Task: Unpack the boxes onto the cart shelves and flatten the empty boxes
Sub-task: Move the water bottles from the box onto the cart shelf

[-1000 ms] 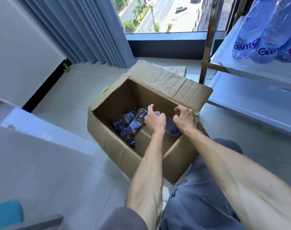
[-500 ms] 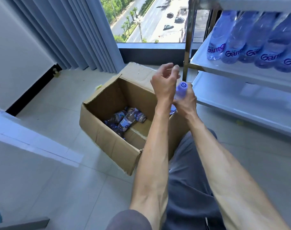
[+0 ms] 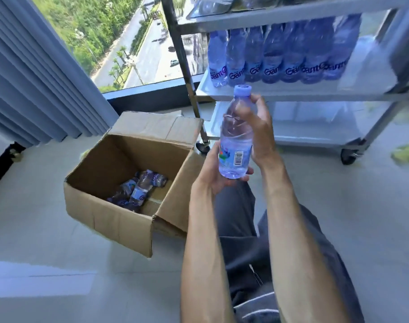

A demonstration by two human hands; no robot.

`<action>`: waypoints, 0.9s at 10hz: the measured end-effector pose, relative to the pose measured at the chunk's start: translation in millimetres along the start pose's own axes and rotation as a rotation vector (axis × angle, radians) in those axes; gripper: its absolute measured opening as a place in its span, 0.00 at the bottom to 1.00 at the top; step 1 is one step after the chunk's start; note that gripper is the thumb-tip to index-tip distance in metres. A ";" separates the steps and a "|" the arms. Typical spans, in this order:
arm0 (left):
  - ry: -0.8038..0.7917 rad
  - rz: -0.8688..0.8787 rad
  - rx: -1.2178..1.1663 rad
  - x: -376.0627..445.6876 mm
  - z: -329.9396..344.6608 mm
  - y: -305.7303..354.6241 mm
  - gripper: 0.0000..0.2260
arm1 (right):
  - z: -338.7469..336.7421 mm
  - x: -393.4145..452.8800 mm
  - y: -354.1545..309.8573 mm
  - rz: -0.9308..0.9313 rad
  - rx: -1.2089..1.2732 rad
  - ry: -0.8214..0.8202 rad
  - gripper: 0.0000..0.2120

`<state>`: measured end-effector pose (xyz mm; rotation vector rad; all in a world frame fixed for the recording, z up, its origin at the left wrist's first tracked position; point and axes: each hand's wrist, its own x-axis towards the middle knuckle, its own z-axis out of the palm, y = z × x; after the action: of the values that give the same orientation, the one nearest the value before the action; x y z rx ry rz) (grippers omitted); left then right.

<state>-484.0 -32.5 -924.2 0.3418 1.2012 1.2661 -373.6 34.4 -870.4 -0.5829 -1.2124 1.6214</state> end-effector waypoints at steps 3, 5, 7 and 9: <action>-0.256 0.285 -0.223 -5.2 43.5 -51.2 0.44 | -10.8 -8.6 -21.3 0.076 -0.437 0.269 0.28; -0.328 0.107 -0.074 -5.1 34.5 -60.5 0.41 | -42.9 -27.1 -13.7 0.014 -0.127 0.273 0.17; -0.350 0.119 -0.061 -9.4 33.5 -61.8 0.35 | -46.1 -19.0 -20.9 0.013 -0.183 0.219 0.10; -0.265 0.239 -0.040 -11.2 38.8 -67.6 0.35 | -41.4 -20.5 -25.9 -0.039 -0.366 0.316 0.25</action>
<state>-413.6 -50.1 -954.8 0.6180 0.9273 1.3979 -320.8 34.1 -866.3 -0.9989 -1.2755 1.2217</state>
